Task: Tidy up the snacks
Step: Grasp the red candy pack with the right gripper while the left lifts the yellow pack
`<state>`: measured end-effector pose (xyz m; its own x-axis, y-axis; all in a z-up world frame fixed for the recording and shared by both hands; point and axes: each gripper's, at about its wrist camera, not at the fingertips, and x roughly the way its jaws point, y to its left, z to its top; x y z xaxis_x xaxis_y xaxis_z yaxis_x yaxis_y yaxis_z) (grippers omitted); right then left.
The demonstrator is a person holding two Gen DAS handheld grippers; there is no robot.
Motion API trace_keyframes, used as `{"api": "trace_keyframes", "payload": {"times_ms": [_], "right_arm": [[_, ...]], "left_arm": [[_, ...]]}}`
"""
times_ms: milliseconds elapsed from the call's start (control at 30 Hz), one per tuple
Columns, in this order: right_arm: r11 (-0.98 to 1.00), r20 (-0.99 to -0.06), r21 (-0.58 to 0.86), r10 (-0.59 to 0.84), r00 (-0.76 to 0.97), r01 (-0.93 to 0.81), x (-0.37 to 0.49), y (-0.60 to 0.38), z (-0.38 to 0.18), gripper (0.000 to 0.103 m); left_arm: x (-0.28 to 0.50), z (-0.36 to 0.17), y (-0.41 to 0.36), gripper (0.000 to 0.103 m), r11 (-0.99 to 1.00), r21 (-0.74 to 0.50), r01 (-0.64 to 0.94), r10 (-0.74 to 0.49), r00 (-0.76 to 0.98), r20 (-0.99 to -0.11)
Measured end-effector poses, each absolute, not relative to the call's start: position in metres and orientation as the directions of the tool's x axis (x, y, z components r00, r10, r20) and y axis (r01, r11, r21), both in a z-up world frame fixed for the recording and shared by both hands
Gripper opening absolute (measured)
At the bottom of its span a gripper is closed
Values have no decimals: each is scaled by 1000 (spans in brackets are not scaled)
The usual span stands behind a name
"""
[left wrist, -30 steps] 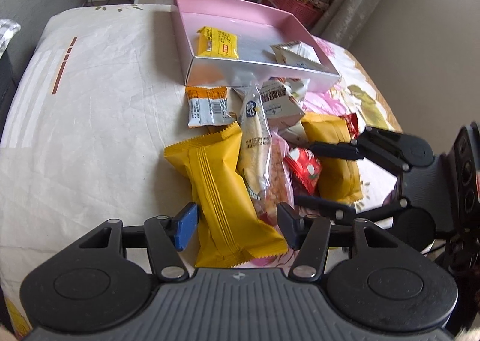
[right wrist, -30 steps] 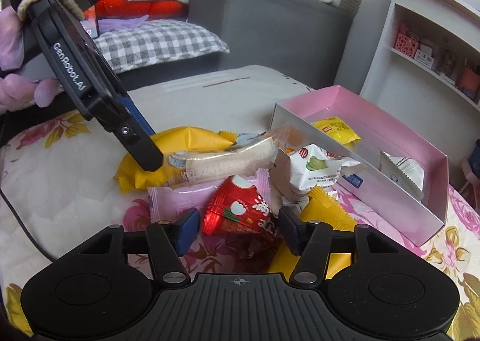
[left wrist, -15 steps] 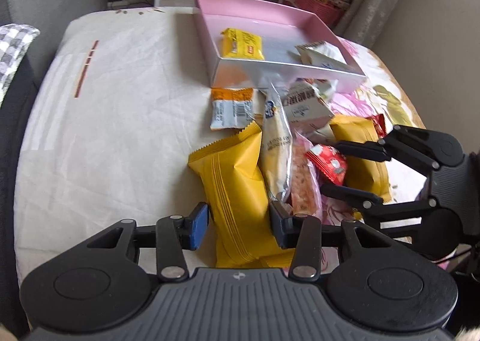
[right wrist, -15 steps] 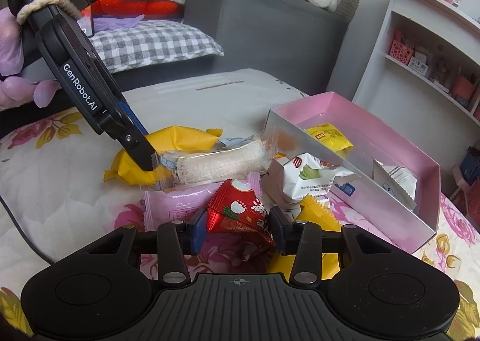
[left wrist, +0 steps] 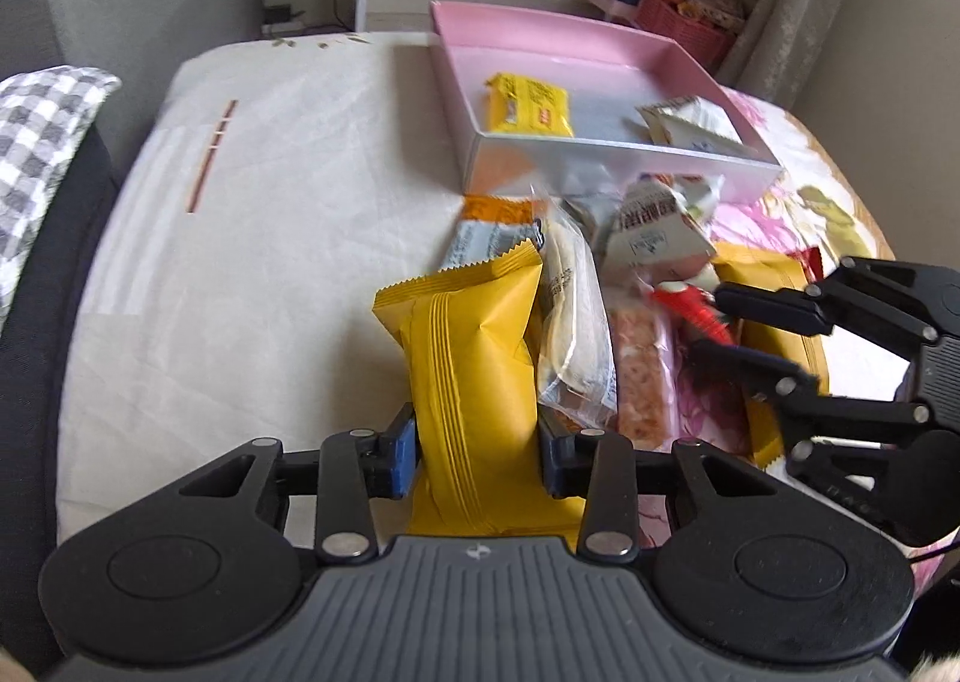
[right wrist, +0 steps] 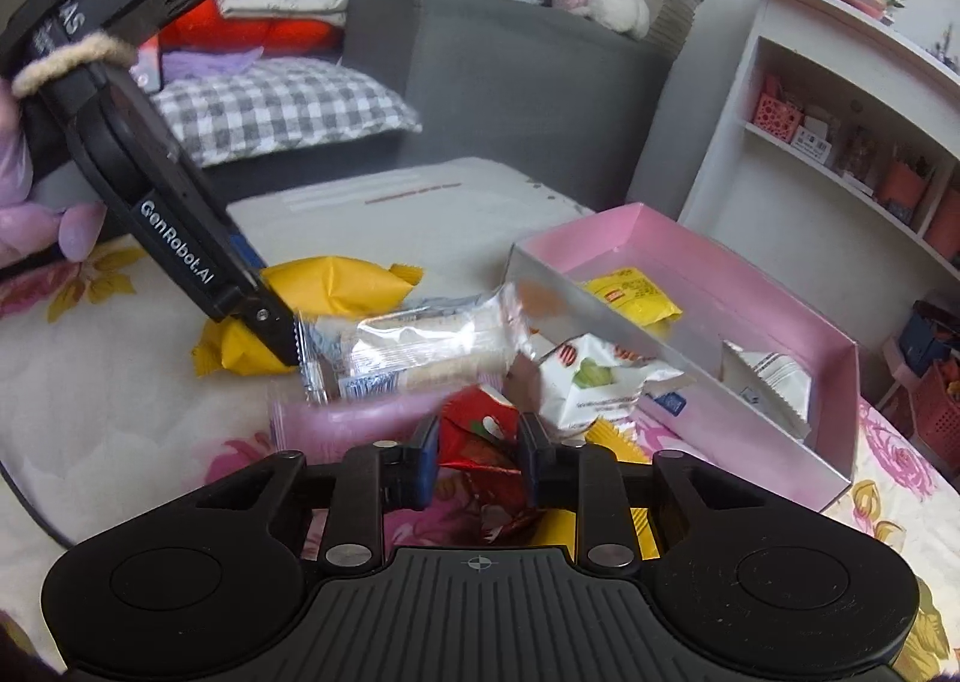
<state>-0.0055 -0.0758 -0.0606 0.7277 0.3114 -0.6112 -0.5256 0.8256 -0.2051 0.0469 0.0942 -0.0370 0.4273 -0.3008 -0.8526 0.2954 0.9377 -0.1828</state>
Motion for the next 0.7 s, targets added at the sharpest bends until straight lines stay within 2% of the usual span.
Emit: {"api": "trace_keyframes", "payload": {"times_ms": [67, 100, 700], "right_arm": [[837, -600, -192, 313, 736, -512, -3, -79, -57, 16], [844, -597, -179, 315, 738, -506, -2, -81, -55, 7], [892, -562, 165, 436, 703, -421, 18, -124, -28, 0]], "left_arm": [[47, -34, 98, 35, 941, -184, 283, -297, 439, -848], [48, -32, 99, 35, 943, -183, 276, -295, 446, -845], [57, -9, 100, 34, 944, -226, 240, -322, 526, -787]]}}
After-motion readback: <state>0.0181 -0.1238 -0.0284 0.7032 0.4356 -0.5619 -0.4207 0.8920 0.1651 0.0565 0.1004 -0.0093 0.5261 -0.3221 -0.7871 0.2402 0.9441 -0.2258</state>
